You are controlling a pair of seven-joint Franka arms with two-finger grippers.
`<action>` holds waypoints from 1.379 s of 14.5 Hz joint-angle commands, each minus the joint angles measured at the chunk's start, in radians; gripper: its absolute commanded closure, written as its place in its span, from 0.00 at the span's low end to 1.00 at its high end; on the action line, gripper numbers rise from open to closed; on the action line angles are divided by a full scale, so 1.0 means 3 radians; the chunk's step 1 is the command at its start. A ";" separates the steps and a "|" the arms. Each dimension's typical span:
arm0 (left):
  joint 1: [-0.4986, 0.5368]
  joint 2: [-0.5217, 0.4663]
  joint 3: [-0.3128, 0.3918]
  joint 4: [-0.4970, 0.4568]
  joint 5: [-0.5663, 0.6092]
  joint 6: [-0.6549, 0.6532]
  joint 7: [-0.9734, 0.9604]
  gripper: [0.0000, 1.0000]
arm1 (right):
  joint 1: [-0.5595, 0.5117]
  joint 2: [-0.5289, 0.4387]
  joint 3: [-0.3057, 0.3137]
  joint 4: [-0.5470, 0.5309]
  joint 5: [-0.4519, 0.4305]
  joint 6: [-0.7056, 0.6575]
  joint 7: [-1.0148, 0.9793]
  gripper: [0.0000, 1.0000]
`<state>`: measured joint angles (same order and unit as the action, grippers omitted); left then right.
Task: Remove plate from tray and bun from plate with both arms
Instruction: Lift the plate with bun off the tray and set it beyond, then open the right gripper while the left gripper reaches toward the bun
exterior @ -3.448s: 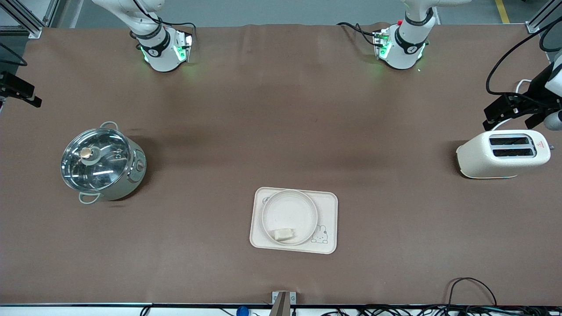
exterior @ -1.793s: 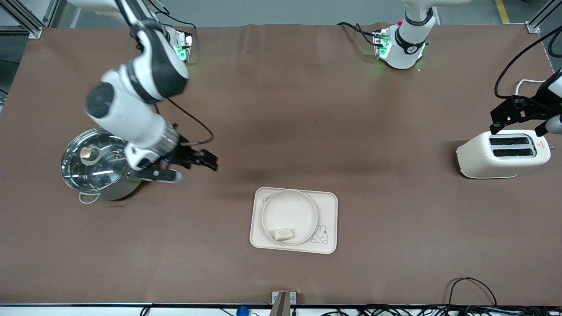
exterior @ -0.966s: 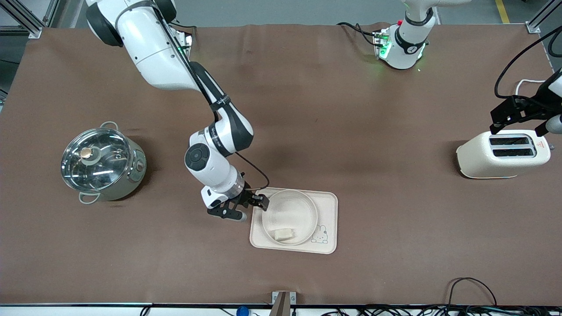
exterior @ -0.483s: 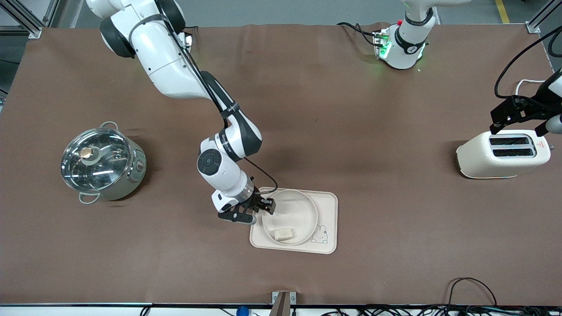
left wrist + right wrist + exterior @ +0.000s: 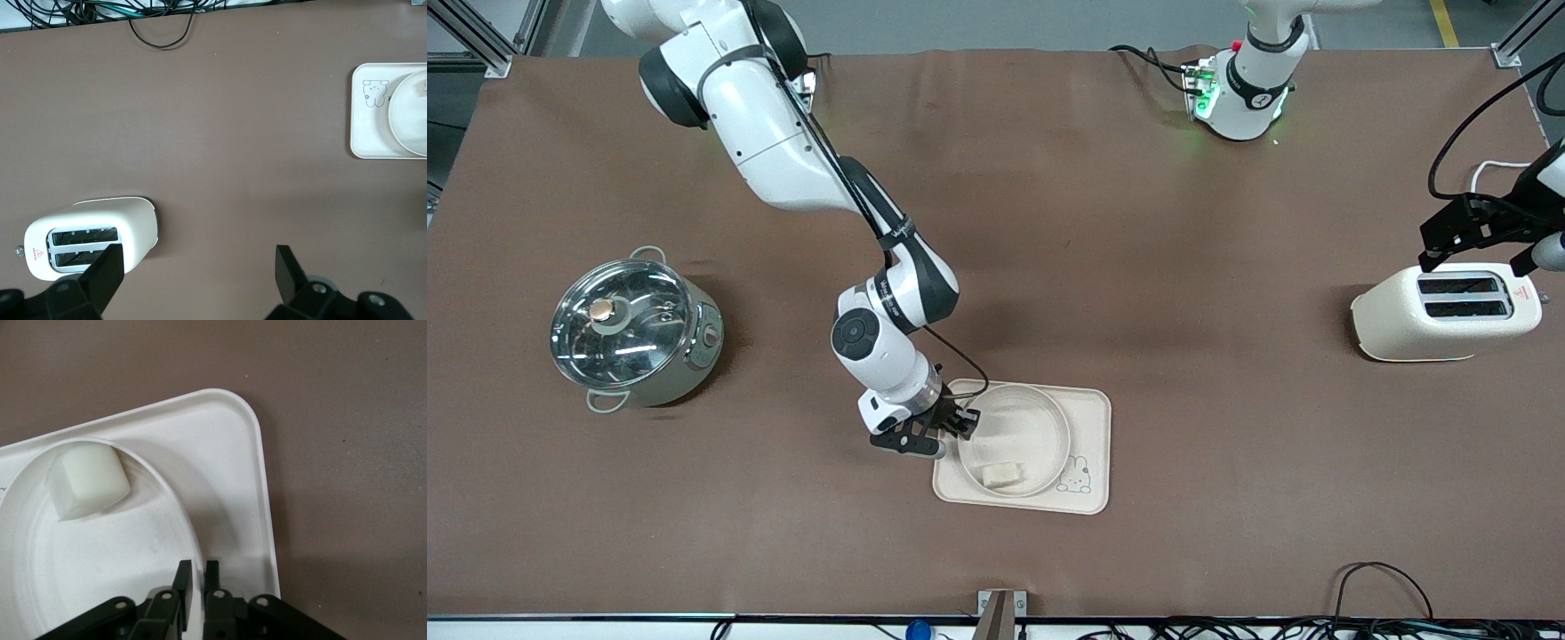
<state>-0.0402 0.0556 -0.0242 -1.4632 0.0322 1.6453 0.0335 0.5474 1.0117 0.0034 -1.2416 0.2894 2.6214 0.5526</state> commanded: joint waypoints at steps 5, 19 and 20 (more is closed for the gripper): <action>-0.0004 0.0024 -0.0006 0.0076 0.0041 -0.0049 -0.0004 0.00 | 0.0026 -0.0140 -0.0016 -0.0094 -0.0029 0.0052 -0.0011 1.00; -0.0020 0.0019 -0.0006 0.0071 0.0067 -0.0130 -0.0035 0.00 | 0.0067 -0.1567 0.0817 -0.3132 0.0007 0.1794 -0.0053 1.00; -0.0014 0.0019 -0.0016 0.0066 0.0051 -0.0202 -0.0035 0.00 | 0.0098 -0.1567 0.0817 -0.3137 0.0007 0.1795 -0.0042 1.00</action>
<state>-0.0409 0.0557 -0.0244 -1.4626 0.0322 1.6286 0.0334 0.5720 0.5946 0.2388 -2.1121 0.2897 3.1377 0.5161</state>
